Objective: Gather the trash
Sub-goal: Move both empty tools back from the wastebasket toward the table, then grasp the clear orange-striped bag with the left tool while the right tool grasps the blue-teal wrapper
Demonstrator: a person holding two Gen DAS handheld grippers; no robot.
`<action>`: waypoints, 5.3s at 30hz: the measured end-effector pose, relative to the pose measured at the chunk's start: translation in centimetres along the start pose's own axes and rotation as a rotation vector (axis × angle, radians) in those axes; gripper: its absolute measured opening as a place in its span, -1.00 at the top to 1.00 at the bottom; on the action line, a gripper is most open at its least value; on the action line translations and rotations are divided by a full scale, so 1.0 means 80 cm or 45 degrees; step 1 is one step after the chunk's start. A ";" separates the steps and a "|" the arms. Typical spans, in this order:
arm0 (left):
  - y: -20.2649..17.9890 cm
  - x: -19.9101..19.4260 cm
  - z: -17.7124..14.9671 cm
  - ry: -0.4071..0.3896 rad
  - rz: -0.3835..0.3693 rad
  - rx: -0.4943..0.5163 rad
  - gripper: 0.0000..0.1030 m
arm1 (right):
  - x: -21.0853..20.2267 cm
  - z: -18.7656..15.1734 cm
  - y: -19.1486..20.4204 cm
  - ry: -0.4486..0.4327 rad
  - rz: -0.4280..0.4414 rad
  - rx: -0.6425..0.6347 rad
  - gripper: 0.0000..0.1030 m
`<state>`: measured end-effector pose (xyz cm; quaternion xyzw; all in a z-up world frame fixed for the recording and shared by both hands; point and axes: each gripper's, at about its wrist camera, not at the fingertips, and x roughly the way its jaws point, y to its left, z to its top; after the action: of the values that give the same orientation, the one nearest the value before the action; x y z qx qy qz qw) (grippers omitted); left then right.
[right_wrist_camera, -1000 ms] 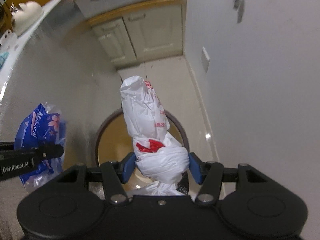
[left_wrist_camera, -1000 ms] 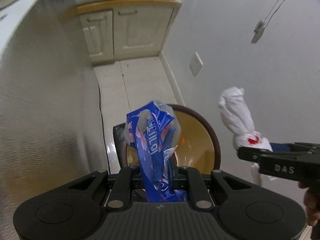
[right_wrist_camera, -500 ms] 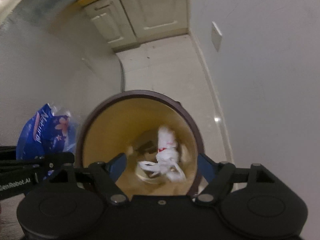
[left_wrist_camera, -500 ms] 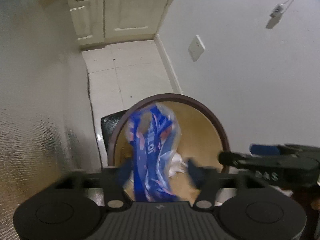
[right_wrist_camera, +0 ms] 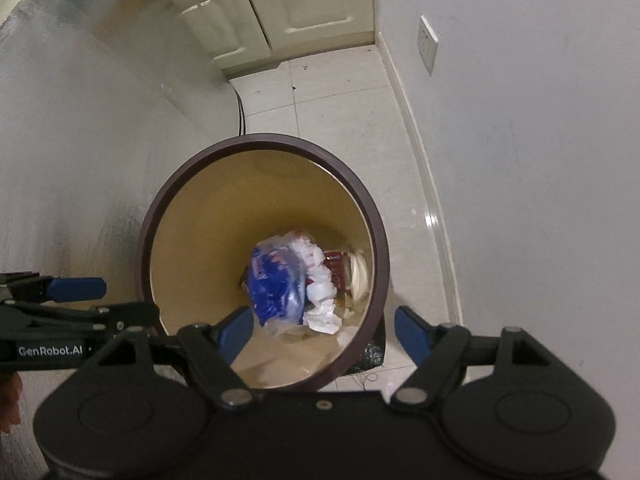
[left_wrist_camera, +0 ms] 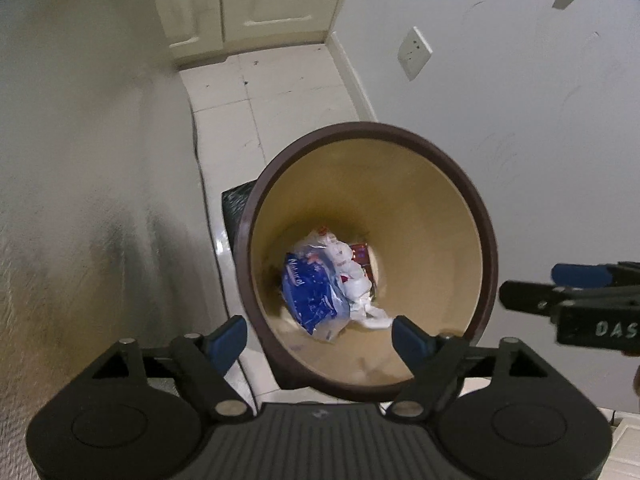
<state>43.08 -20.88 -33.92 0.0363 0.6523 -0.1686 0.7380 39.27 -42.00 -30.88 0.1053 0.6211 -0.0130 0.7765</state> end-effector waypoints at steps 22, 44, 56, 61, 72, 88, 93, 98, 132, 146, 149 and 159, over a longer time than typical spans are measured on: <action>-0.002 -0.059 -0.037 -0.056 0.071 -0.033 -1.00 | -0.058 -0.028 -0.005 -0.113 -0.010 -0.077 -1.00; -0.019 -0.189 -0.105 -0.291 0.045 -0.047 -1.00 | -0.158 -0.093 -0.005 -0.265 -0.060 -0.075 -1.00; 0.001 -0.322 -0.142 -0.582 0.067 -0.082 -1.00 | -0.265 -0.110 0.042 -0.501 0.003 -0.158 -1.00; 0.028 -0.381 -0.156 -0.716 0.092 -0.114 -1.00 | -0.302 -0.100 0.079 -0.611 0.053 -0.238 -1.00; 0.117 -0.479 -0.167 -0.929 0.200 -0.128 -1.00 | -0.349 -0.067 0.197 -0.798 0.182 -0.411 -1.00; 0.310 -0.528 -0.106 -1.034 0.323 -0.260 -1.00 | -0.328 0.007 0.403 -0.907 0.332 -0.583 -1.00; 0.362 -0.512 -0.060 -1.020 0.342 -0.316 -1.00 | -0.312 0.044 0.453 -0.924 0.357 -0.626 -1.00; 0.397 -0.482 -0.003 -1.036 0.386 -0.377 -1.00 | -0.292 0.077 0.488 -0.923 0.348 -0.642 -1.00; 0.517 -0.341 0.100 -0.844 0.752 -0.305 -0.15 | -0.156 0.202 0.601 -0.884 0.266 -0.751 -0.38; 0.519 -0.354 0.056 -0.835 0.745 -0.272 -0.15 | -0.098 0.223 0.645 -0.818 0.145 -0.817 0.26; 0.518 -0.351 0.058 -0.832 0.764 -0.276 -0.09 | -0.089 0.226 0.646 -0.784 0.136 -0.805 0.51; 0.521 -0.356 0.056 -0.832 0.766 -0.338 0.71 | -0.092 0.208 0.635 -0.754 0.129 -0.793 0.96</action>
<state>57.06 22.82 -12.47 0.0741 0.3621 0.1352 0.9193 61.28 3.83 -12.88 -0.1119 0.3398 0.1834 0.9156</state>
